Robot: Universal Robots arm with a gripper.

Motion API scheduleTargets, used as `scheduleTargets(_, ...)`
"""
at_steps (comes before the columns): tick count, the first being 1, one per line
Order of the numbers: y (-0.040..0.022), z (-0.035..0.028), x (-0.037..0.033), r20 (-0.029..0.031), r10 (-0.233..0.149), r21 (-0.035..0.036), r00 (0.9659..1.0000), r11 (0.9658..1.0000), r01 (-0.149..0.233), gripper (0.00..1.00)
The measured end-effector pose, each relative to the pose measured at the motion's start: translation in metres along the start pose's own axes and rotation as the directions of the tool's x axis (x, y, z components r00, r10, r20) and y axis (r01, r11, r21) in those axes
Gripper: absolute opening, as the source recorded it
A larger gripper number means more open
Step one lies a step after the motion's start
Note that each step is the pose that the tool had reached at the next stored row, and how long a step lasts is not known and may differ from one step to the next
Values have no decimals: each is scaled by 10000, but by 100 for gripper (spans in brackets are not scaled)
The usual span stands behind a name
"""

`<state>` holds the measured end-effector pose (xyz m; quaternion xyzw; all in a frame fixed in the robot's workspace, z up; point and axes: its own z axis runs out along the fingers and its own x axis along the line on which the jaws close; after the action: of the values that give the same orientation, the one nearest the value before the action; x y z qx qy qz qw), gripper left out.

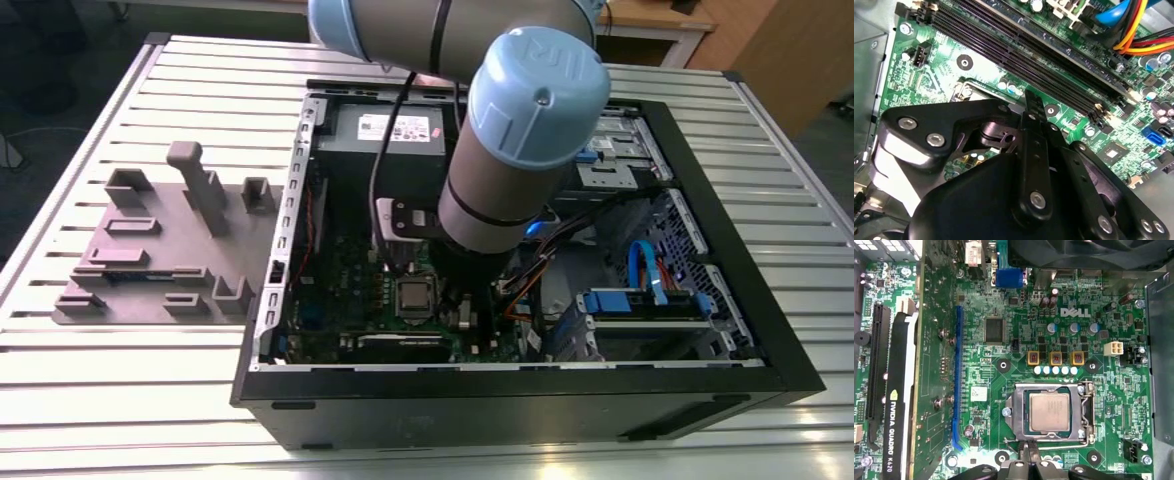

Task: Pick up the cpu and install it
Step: 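Install the first cpu locking lever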

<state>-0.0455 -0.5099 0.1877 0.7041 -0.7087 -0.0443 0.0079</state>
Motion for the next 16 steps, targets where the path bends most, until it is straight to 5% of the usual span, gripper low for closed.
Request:
scheduleTargets(8,5,-55,-3,121,-8,0,9999,10000,8,10)
scheduleTargets(16,10,-126,-7,139,-9,-4,9999,10000,9,10)
